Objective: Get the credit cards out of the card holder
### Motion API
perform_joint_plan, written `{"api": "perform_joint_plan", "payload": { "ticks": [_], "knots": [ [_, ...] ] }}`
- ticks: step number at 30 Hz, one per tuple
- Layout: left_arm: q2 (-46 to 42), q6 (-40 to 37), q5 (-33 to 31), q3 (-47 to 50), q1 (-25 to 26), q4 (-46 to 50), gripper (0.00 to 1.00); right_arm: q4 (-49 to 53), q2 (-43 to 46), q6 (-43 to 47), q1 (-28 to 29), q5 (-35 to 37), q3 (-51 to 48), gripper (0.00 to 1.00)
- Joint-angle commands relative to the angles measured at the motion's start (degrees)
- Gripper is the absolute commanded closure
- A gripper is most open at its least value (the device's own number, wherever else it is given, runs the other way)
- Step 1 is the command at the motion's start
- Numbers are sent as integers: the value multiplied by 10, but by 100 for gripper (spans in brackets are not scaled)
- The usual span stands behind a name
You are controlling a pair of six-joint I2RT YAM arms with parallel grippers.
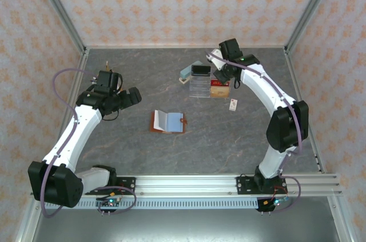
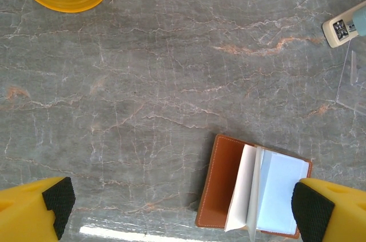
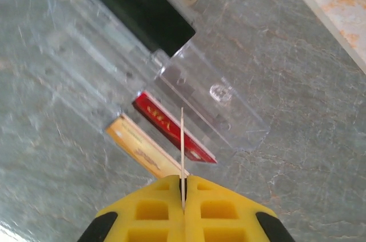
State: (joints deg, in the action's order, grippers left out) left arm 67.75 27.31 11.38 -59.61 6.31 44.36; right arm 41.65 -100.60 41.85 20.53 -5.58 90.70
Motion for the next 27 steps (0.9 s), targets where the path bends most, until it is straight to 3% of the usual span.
{"api": "perform_joint_plan", "payload": {
  "ticks": [1, 5, 11, 18, 27],
  "knots": [
    [-8, -2, -3, 7, -4, 1, 0, 22, -7, 143, -5, -30, -7, 100],
    [-12, -5, -9, 9, -4, 3, 0, 98, -46, 231, -7, -50, 11, 100],
    [-3, -7, -1, 6, -4, 2, 0, 143, -113, 269, -7, -49, 64, 100],
    [8, -11, -1, 5, -5, 1, 0, 112, -143, 297, -9, -43, 64, 100],
    [27, -15, 15, -5, -4, 4, 0, 97, -153, 320, -30, -88, 64, 98]
  ]
}}
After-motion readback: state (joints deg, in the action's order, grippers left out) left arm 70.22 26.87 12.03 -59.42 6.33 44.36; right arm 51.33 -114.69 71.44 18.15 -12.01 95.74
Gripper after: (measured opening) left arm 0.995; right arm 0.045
